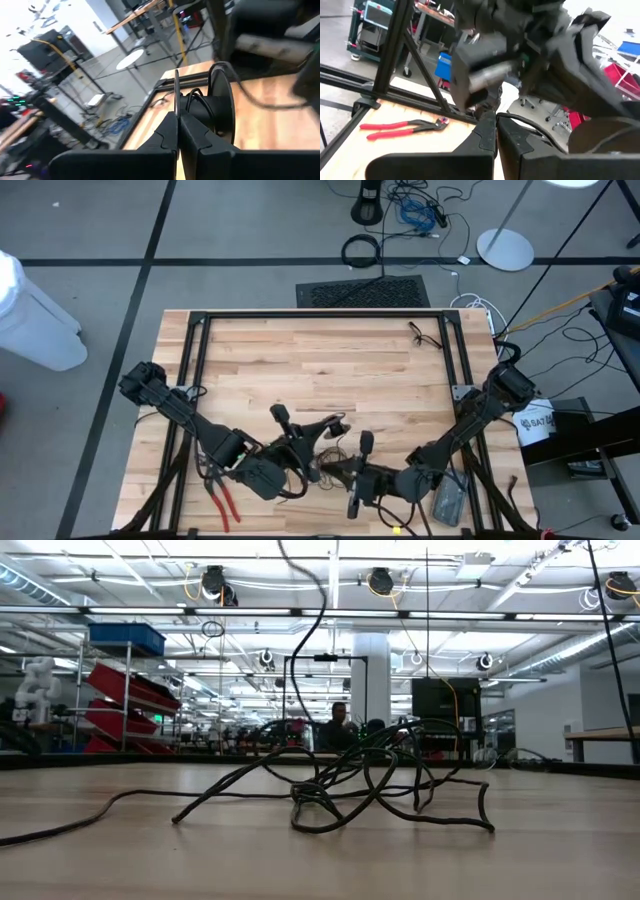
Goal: Coil cords
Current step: Coil the black wire onto the black spool
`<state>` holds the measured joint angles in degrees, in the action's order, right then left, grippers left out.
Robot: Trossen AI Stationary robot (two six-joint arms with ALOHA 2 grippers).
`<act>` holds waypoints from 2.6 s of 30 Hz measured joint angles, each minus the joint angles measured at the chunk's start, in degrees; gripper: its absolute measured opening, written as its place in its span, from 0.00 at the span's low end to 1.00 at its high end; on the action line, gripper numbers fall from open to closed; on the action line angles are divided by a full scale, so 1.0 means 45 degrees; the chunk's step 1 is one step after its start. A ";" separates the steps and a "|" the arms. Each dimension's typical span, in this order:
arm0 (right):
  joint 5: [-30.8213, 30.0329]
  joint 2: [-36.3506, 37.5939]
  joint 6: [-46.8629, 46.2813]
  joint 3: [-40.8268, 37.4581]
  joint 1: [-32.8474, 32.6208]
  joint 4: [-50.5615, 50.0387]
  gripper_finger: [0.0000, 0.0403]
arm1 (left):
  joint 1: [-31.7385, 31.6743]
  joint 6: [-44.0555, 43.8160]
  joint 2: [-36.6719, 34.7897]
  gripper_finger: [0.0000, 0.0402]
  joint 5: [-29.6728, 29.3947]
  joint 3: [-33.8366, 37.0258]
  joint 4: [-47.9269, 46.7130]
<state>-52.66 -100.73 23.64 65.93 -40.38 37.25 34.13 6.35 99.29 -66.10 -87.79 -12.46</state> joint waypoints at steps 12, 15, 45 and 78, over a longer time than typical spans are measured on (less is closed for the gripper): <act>0.0043 0.0000 0.0339 0.0000 -0.0088 -0.0215 0.01 | -0.0149 0.0216 0.0000 0.00 -0.0602 0.0000 -0.1464; 0.0043 0.0000 0.0088 0.0000 -0.0103 -0.0514 0.04 | 0.0003 0.1108 0.0000 0.00 -0.1139 0.0000 -0.1478; 0.2029 0.0256 -0.5965 0.0000 0.1481 -0.6468 0.19 | 0.1779 0.6456 0.0000 0.00 -0.5110 0.0000 -0.1512; 0.1378 0.1514 -0.6766 0.0000 0.1504 -0.5642 0.36 | 0.1744 0.6330 0.0000 0.00 -0.4650 0.0000 -0.1742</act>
<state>-46.46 -93.92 -6.81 65.93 -33.61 11.86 41.98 34.83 99.29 -87.02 -87.79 -20.30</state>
